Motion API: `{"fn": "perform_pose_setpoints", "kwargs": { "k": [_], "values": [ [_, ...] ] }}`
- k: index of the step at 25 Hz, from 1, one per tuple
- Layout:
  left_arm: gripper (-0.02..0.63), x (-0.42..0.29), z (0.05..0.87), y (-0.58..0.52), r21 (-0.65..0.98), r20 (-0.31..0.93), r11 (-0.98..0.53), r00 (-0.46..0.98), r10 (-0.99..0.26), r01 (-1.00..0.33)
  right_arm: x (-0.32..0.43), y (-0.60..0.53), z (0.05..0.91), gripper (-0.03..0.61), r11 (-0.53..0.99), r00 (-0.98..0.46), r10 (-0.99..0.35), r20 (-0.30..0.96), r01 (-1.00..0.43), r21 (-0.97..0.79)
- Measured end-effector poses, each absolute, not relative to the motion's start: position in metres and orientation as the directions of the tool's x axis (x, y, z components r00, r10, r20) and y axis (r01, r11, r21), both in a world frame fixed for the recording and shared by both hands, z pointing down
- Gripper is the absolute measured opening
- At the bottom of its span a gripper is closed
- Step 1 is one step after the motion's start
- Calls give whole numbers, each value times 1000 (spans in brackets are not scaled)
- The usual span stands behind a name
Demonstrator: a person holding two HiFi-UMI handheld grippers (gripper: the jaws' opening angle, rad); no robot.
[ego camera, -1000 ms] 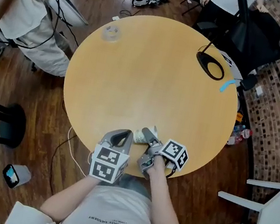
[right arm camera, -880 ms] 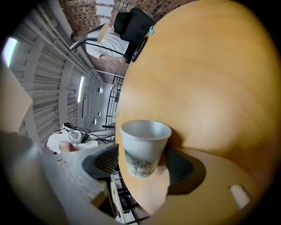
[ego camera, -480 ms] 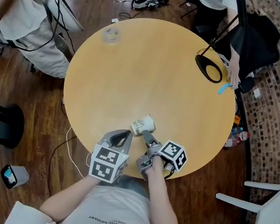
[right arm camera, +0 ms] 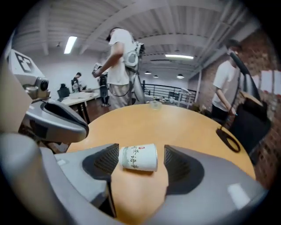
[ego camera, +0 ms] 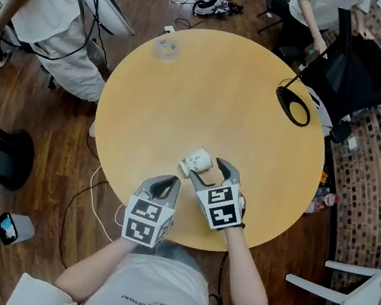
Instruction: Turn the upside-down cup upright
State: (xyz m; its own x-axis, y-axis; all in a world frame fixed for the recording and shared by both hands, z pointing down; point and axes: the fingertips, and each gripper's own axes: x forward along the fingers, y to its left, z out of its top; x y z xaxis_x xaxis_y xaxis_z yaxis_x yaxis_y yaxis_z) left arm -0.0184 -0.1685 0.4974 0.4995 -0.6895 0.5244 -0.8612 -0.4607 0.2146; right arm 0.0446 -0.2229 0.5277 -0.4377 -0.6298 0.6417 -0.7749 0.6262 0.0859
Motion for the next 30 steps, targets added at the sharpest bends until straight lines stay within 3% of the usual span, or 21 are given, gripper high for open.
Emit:
{"fn": "perform_pose_setpoints", "kwargs": {
  "k": [2,6,10,13,19,30],
  "values": [
    [3,-25,498,-171,216,522,-446,489,-699,-868,29,-228,528,325,731,-446,-593,671,-647,216],
    [3,-37,495,-179,223,512,-394,451,-731,-892,7,-236,544,325,860,-428,-508,748,-215,462],
    [2,-50,496,-182,229,510,-345,414,-754,-910,-12,-243,569,325,849,-376,-413,829,171,500],
    [2,-61,499,-181,232,512,-314,390,-766,-921,-23,-253,591,325,811,-306,-365,879,360,462],
    [2,-88,502,-177,233,525,-243,332,-784,-942,-43,-269,618,325,731,-217,-361,907,538,420],
    [2,-101,508,-176,236,525,-204,301,-796,-950,-59,-266,634,311,687,-165,-348,923,625,371]
  ]
}}
